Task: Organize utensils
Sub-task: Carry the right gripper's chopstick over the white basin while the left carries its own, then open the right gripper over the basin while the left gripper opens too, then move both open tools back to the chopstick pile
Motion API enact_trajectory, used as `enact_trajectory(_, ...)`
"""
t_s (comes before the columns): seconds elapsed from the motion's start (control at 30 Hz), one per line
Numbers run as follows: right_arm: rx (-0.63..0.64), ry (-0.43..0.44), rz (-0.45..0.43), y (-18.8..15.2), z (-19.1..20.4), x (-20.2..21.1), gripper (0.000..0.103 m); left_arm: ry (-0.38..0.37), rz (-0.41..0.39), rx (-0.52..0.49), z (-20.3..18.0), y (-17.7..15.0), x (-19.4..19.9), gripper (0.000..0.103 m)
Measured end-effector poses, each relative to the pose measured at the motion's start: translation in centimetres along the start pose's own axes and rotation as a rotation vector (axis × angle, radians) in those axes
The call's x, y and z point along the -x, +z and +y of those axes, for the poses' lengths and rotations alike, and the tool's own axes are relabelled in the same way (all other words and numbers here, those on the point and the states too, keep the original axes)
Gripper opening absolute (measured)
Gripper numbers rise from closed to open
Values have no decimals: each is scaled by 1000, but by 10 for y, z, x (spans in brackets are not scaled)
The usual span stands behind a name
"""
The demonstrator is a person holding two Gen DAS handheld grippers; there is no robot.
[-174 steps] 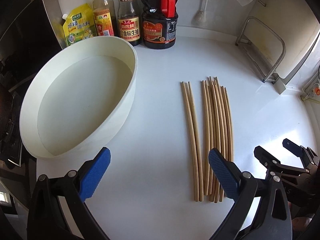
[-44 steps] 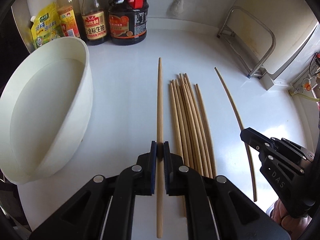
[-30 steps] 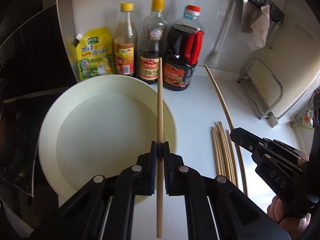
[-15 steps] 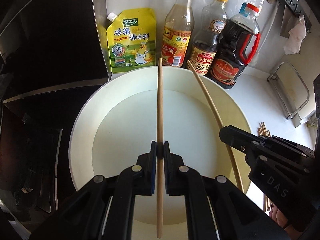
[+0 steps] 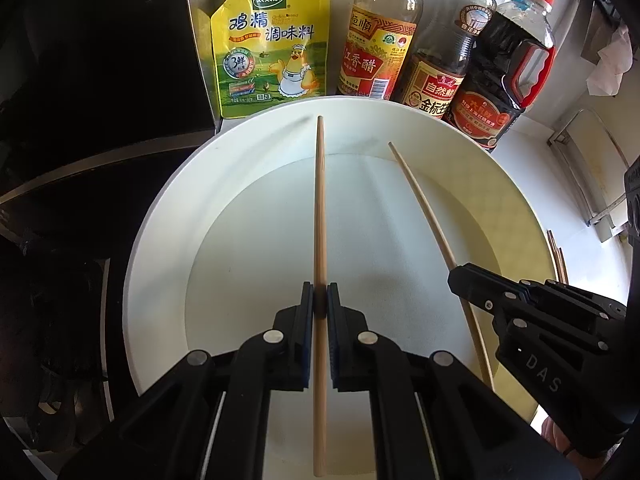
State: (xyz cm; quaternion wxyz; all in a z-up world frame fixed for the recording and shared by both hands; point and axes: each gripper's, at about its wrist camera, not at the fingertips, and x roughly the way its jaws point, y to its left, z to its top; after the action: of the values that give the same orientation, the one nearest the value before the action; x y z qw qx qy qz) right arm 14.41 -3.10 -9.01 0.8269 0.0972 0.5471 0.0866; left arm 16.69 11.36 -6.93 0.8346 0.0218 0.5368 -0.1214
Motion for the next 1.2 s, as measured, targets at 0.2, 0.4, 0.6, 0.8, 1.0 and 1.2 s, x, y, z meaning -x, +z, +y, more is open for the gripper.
enact_trajectory(0.2,-13,-7,6,2,-4,1,6,1,-11,10,2,1,1,21)
enact_trajectory(0.4,-14,-18,-17,0,-4,9,8,10,-34,10,3,1,10,23)
enact_trajectory(0.6,-13,-16,-32,-6,-4,20,11,16,-45,13,4,-1,20,23)
enact_trajectory(0.8,-4,-14,-59,-14,0,35,11,27,-59,18,1,-8,32,26)
enact_trajectory(1.0,-4,-26,-82,-28,0,51,11,21,-68,2,-5,-21,43,29)
enact_trajectory(1.2,-16,-29,-104,-41,-3,66,11,20,-66,-9,-15,-33,50,29)
